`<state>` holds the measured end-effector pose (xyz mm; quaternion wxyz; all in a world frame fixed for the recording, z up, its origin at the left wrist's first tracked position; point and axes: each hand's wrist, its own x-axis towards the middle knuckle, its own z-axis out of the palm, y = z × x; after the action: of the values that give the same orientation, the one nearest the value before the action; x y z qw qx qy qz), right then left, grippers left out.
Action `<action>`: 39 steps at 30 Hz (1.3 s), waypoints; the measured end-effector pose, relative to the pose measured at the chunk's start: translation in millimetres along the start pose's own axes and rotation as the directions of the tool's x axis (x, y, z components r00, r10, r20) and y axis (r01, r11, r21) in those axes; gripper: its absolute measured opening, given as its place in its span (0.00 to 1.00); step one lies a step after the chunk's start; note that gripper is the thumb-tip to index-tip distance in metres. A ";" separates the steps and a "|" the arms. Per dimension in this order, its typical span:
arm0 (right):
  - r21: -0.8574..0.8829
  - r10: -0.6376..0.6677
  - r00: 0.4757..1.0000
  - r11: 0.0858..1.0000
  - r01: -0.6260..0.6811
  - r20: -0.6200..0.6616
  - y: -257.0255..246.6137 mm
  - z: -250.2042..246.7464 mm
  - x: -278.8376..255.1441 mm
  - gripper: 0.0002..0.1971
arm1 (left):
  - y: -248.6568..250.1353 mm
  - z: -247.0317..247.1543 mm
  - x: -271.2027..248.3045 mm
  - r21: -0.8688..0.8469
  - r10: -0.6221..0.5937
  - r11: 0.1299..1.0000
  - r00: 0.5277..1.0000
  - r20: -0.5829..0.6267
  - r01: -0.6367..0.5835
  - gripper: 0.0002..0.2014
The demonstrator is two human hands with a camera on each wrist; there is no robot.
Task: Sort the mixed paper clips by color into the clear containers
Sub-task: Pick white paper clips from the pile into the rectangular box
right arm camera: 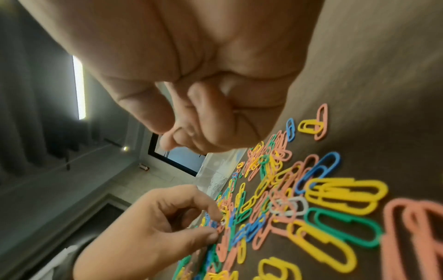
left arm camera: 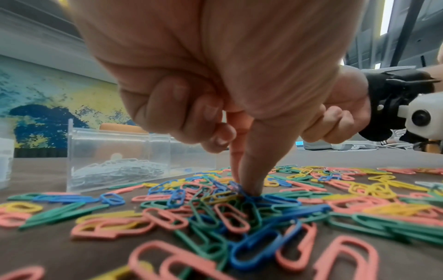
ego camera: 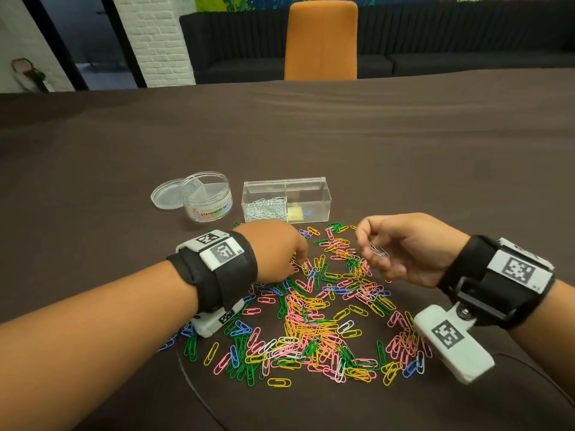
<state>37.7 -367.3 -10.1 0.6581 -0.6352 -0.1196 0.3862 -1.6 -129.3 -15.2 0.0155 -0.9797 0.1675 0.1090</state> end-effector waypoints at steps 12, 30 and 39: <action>-0.547 -0.037 0.998 0.837 0.001 -0.056 15.5 7.1 -3.0 0.06 | -13.7 -2.8 -6.0 -0.115 -0.075 0.991 0.996 -0.046 0.069 0.05; -0.988 0.098 0.983 0.000 0.154 0.153 18.5 58.0 -13.1 0.04 | -13.5 -8.7 -5.0 -0.341 -0.037 0.940 0.993 -0.116 -0.005 0.12; -0.993 0.070 0.991 0.043 0.108 0.110 17.4 52.3 -12.7 0.04 | -14.8 9.7 -28.9 -0.661 -0.049 0.737 0.987 0.154 0.140 0.17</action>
<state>-10.9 -338.6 -13.5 0.0316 -0.8857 -0.4036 0.2274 -25.3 -105.2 -18.4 -0.3209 -0.9182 0.0657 0.2226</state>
